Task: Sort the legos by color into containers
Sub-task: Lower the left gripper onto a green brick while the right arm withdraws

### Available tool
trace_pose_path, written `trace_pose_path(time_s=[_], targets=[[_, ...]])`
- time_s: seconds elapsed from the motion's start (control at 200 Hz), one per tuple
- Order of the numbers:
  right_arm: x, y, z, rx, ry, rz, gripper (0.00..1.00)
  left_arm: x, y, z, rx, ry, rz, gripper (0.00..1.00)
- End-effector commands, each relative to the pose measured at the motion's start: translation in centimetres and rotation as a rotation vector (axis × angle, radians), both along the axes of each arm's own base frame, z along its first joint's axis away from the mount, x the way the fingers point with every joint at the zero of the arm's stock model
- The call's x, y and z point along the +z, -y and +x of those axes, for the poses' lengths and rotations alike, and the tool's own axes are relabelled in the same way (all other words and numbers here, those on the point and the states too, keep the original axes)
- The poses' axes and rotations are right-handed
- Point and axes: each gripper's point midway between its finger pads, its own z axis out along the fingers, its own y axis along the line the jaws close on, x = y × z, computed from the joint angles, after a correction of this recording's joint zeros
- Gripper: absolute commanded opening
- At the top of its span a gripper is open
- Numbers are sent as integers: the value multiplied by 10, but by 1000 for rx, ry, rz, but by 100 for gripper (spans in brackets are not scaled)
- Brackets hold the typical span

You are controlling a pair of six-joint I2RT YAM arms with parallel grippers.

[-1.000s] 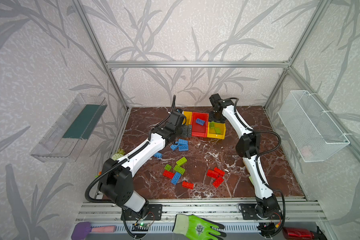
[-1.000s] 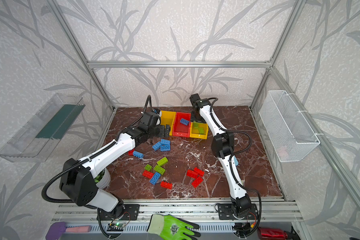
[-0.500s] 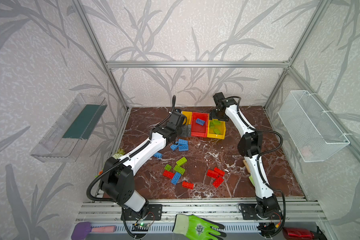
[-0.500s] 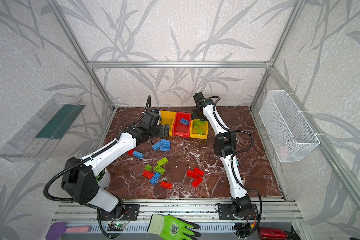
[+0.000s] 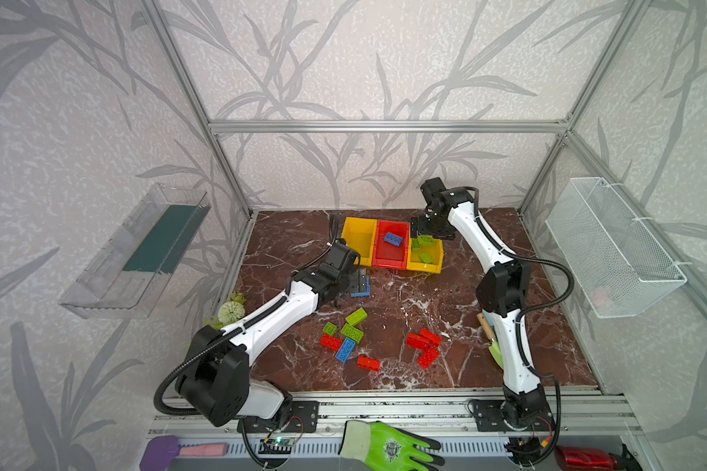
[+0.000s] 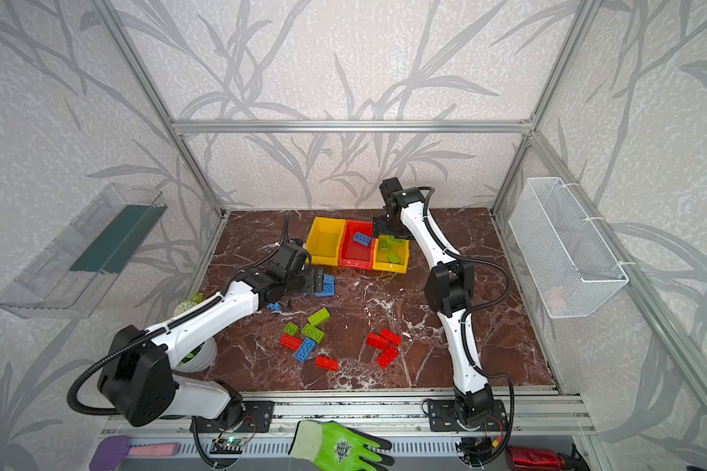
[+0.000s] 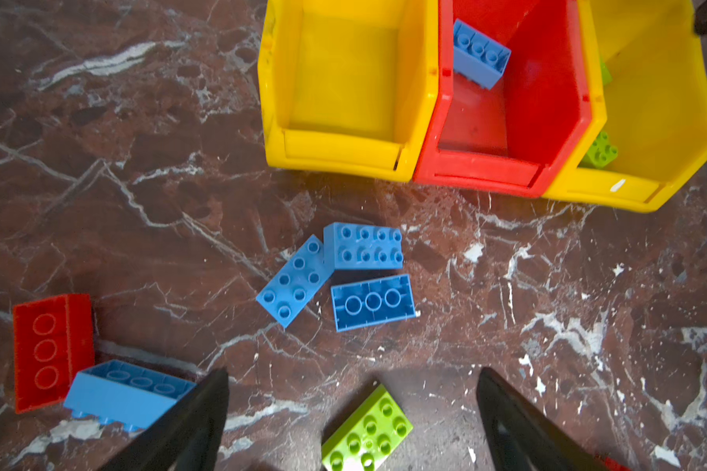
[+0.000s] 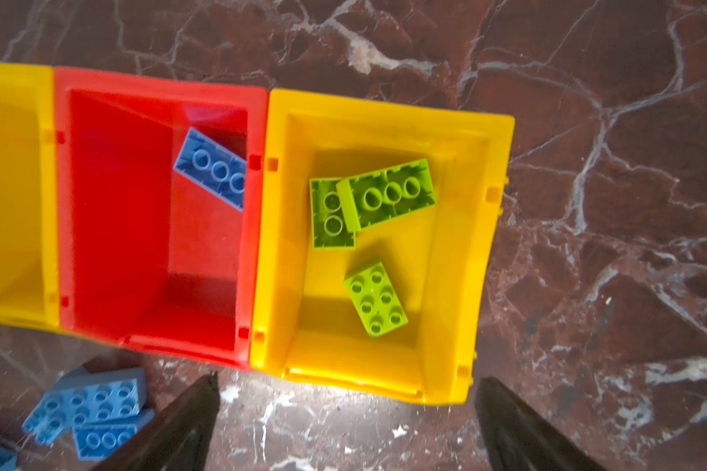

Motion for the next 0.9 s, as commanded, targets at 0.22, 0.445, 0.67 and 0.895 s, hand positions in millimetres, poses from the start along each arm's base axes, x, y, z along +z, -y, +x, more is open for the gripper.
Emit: trace_pose_path(time_s=[0.22, 0.445, 0.67, 0.895], targets=[[10, -10, -103, 64, -64, 97, 99, -30, 25, -48, -106, -94, 33, 94], [11, 13, -179, 34, -69, 133, 99, -52, 30, -61, -139, -148, 28, 98], [12, 33, -222, -2, -53, 160, 99, -69, 29, -58, -212, -181, 119, 99], [24, 34, -223, 9, -22, 169, 99, -92, 28, -62, -256, -236, 148, 90]])
